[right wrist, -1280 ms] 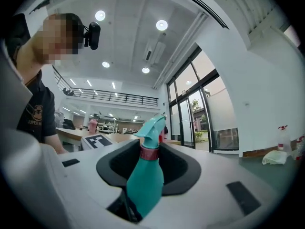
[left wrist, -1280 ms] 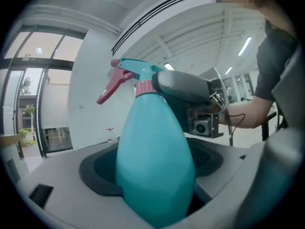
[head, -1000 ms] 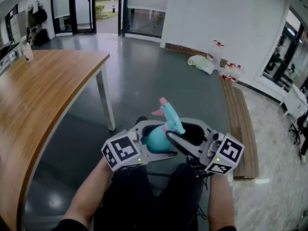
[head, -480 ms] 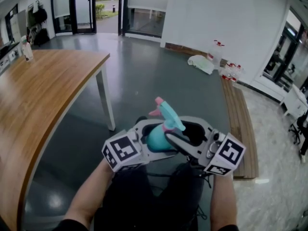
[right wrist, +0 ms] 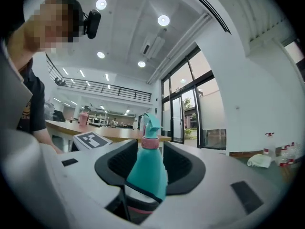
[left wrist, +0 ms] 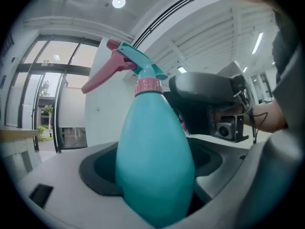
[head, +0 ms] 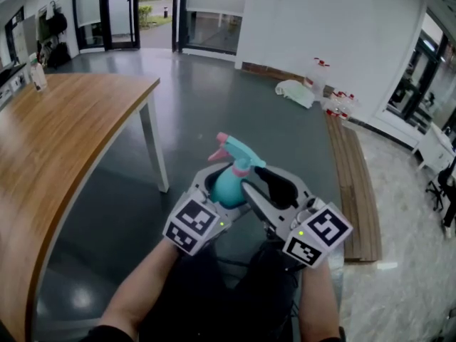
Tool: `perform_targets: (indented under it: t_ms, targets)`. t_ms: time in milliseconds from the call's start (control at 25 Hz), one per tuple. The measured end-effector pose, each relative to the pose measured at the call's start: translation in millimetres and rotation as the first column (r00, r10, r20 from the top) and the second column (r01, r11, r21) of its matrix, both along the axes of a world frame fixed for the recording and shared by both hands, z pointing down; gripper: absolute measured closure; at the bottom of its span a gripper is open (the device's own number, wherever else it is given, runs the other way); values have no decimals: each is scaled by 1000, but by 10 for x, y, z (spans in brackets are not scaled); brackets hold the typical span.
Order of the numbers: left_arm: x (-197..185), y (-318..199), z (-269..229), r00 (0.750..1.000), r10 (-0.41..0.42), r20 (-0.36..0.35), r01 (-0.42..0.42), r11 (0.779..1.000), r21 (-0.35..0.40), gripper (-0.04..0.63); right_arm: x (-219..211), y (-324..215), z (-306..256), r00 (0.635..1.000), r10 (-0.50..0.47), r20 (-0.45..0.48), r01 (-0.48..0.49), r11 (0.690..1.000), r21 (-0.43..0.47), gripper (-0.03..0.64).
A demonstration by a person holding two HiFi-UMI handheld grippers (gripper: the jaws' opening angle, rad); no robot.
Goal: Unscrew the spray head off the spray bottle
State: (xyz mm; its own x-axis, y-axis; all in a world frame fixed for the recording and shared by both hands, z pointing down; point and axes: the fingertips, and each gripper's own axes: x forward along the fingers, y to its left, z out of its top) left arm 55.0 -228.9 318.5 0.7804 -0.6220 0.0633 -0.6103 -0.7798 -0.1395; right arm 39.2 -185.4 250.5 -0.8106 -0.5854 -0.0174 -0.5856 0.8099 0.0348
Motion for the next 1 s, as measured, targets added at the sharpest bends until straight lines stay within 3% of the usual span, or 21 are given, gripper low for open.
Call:
perform_targets:
  t_ms: [240, 560, 720, 1000]
  targets:
    - [-3, -17, 93, 997, -72, 39, 72, 997, 9, 183, -93, -71, 25, 996, 87, 5, -87, 995, -37, 451]
    - [12, -8, 140, 996, -81, 46, 81, 997, -3, 183, -103, -115, 58, 993, 121, -13, -122, 992, -39, 471]
    - [45, 53, 129, 997, -44, 56, 44, 999, 2, 183, -66, -68, 52, 997, 75, 5, -75, 996, -40, 475]
    - [84, 192, 73, 993, 99, 61, -99, 995, 1, 183, -46, 23, 9, 998, -52, 28, 52, 998, -22, 476]
